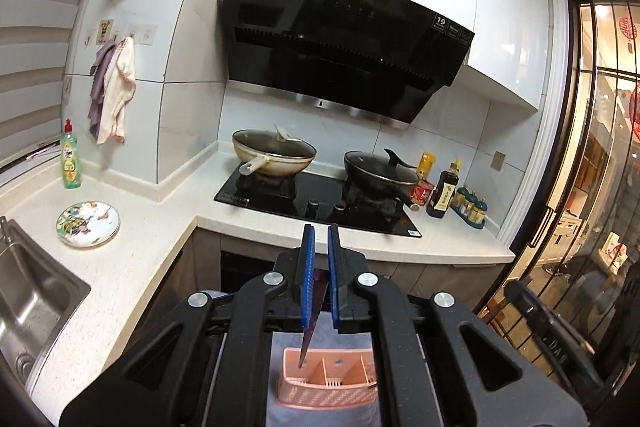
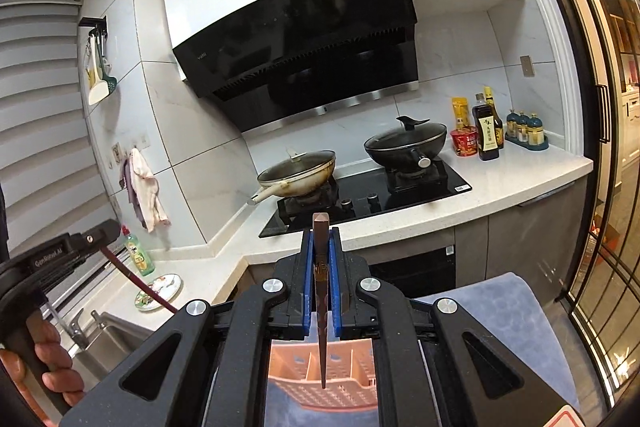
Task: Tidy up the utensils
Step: 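Lift both held chopsticks and carry them over the pink basket, then lower both chopsticks into the pink basket and open both tools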
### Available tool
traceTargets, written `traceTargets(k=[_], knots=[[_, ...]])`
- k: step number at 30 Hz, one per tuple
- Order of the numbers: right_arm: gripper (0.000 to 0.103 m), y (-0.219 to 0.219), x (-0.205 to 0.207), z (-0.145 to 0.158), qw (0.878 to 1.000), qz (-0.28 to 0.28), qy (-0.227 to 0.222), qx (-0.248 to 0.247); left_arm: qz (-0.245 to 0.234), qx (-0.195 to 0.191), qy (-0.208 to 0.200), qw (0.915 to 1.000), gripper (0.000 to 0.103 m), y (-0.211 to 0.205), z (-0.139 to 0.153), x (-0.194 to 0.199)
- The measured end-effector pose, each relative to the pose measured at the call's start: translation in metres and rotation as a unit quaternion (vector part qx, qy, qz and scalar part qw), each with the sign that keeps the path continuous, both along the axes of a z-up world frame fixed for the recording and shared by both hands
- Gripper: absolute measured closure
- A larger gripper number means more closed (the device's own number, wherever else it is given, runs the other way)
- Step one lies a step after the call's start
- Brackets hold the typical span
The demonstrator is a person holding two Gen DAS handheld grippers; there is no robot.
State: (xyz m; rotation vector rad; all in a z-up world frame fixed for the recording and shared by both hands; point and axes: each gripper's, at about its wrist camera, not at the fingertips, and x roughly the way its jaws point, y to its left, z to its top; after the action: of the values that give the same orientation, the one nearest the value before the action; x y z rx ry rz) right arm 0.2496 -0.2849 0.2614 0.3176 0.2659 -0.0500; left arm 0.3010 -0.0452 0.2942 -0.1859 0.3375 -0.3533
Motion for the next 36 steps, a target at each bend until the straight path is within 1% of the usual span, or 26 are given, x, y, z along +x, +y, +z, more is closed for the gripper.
traceTargets(k=[3, 8, 14, 19, 23, 26, 30, 34, 36], knots=[[0.096, 0.002, 0.02, -0.005, 1.0, 0.001, 0.006, -0.001, -0.001, 0.0, -0.006, 1.0, 0.097, -0.008, -0.002, 0.012], [0.096, -0.001, 0.047, -0.025, 1.0, 0.002, 0.027, 0.005, -0.008, 0.003, -0.002, 1.0, 0.097, -0.022, -0.02, 0.033], [0.096, -0.007, 0.058, -0.054, 0.999, -0.002, 0.05, 0.01, -0.016, 0.005, 0.008, 0.9998, 0.097, -0.032, -0.033, 0.046], [0.096, -0.014, 0.065, -0.069, 0.998, -0.005, 0.063, 0.016, -0.023, 0.004, 0.004, 0.9997, 0.097, -0.036, -0.028, 0.048], [0.096, -0.017, 0.069, -0.073, 0.998, -0.004, 0.067, 0.022, -0.027, 0.003, -0.012, 0.9996, 0.097, -0.036, -0.018, 0.045], [0.096, -0.016, 0.07, -0.078, 0.997, -0.005, 0.07, 0.021, -0.028, 0.005, -0.014, 0.9995, 0.097, -0.038, -0.02, 0.046], [0.096, -0.02, 0.068, -0.089, 0.996, -0.005, 0.081, 0.029, -0.024, 0.009, 0.007, 0.9996, 0.097, -0.035, -0.041, 0.052], [0.095, -0.023, 0.066, -0.1, 0.995, 0.002, 0.09, 0.038, -0.016, 0.006, 0.04, 0.9991, 0.097, -0.029, -0.071, 0.059], [0.095, -0.022, 0.064, -0.103, 0.995, 0.001, 0.094, 0.035, -0.011, 0.007, 0.051, 0.9986, 0.097, -0.025, -0.082, 0.06]])
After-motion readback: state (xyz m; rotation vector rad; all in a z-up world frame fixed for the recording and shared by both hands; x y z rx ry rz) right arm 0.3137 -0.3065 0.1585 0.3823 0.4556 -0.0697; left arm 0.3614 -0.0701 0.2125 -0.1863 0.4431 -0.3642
